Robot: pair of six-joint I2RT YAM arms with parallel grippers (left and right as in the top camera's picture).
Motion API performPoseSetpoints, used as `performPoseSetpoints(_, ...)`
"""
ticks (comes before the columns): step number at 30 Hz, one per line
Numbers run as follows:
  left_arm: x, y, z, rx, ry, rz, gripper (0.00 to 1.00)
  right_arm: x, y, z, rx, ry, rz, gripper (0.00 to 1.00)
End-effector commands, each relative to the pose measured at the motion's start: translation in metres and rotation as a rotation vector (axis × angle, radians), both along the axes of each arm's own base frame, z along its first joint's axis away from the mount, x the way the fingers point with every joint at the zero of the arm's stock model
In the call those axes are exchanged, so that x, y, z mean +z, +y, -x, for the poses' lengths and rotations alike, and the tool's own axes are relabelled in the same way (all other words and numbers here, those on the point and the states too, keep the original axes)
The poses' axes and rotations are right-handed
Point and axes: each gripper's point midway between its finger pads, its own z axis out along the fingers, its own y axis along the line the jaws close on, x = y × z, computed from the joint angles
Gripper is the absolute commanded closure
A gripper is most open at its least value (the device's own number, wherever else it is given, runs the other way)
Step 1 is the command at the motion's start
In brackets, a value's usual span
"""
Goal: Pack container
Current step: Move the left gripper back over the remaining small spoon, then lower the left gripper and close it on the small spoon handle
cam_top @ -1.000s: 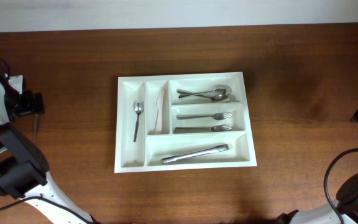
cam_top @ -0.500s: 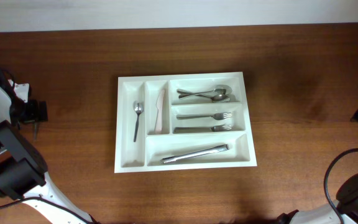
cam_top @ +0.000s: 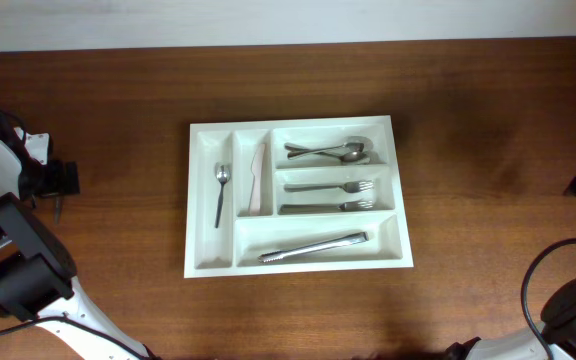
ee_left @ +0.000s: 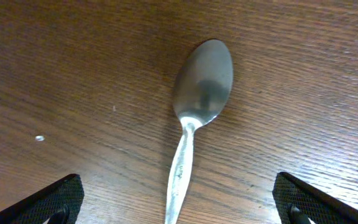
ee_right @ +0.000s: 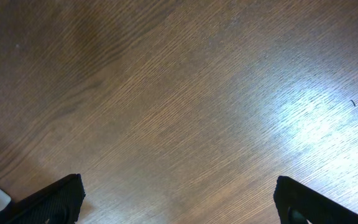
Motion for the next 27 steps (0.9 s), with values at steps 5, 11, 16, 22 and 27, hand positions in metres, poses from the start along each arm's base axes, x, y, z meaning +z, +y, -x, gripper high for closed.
performPoseSetpoints(5,0.0090,-0.0066,-0.0051,-0.024,-0.047,0.036,0.01,0.0008,-0.0009,0.0006,-0.008,0.005,0.011,0.01)
performPoseSetpoints(11,0.0086,-0.0069,-0.0046,-0.024,-0.045,0.036,0.00,0.0008,-0.0008,0.0006,-0.008,0.005,0.011,0.01)
performPoseSetpoints(16,0.0084,-0.0066,-0.0046,-0.024,-0.045,0.036,0.00,0.0008,-0.0008,0.0006,-0.008,0.005,0.011,0.01)
performPoseSetpoints(22,0.0085,-0.0034,-0.0039,-0.018,-0.049,0.033,0.00,0.0008,-0.0009,0.0006,-0.008,0.005,0.011,0.01)
performPoseSetpoints(27,0.0088,0.0011,-0.0026,-0.008,-0.054,0.030,0.01,0.0008,-0.0009,0.0006,-0.008,0.005,0.011,0.01)
